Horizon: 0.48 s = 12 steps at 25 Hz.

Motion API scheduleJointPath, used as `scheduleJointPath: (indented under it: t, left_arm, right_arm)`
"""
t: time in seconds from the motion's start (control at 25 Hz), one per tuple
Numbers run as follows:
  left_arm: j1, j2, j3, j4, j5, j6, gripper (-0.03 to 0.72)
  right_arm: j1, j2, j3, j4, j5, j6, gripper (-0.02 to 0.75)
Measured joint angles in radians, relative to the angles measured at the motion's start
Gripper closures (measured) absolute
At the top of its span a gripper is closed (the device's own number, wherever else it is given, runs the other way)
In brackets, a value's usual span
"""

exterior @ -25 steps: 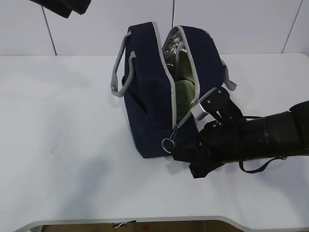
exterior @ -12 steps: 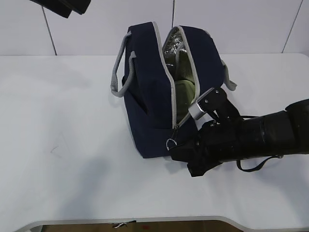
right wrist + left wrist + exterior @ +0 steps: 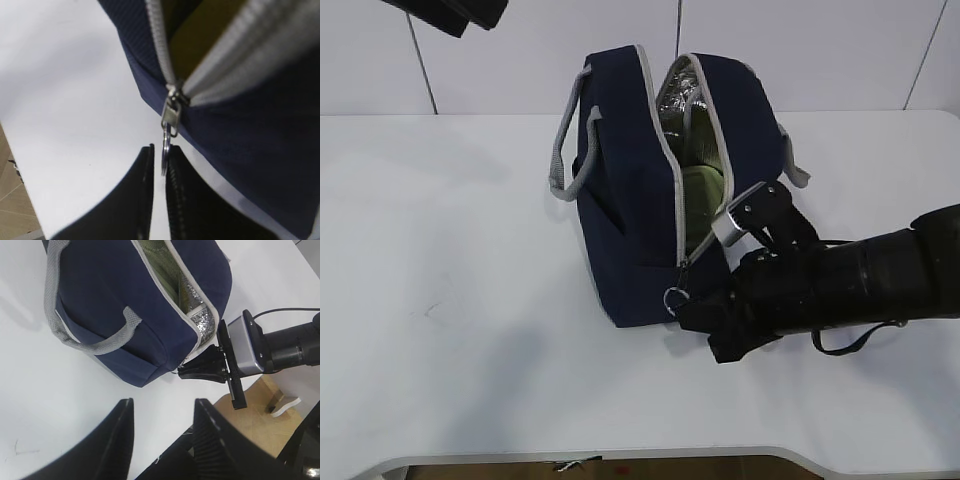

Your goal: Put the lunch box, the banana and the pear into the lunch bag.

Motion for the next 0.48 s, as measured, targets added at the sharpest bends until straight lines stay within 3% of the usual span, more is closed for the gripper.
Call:
scheduleJointPath:
  t: [0.08, 0.48]
  left_arm:
    - [0.0, 0.0, 0.0, 0.0, 0.0, 0.0, 0.389]
    - [0.0, -0.005, 0.024, -0.002, 0.0, -0.01, 0.391]
  right_arm:
    - [0.0, 0.0, -0.004, 0.0, -0.002, 0.017, 0.721]
    - [0.0, 0.0, -0.034, -0.006, -0.003, 0.184, 0.721]
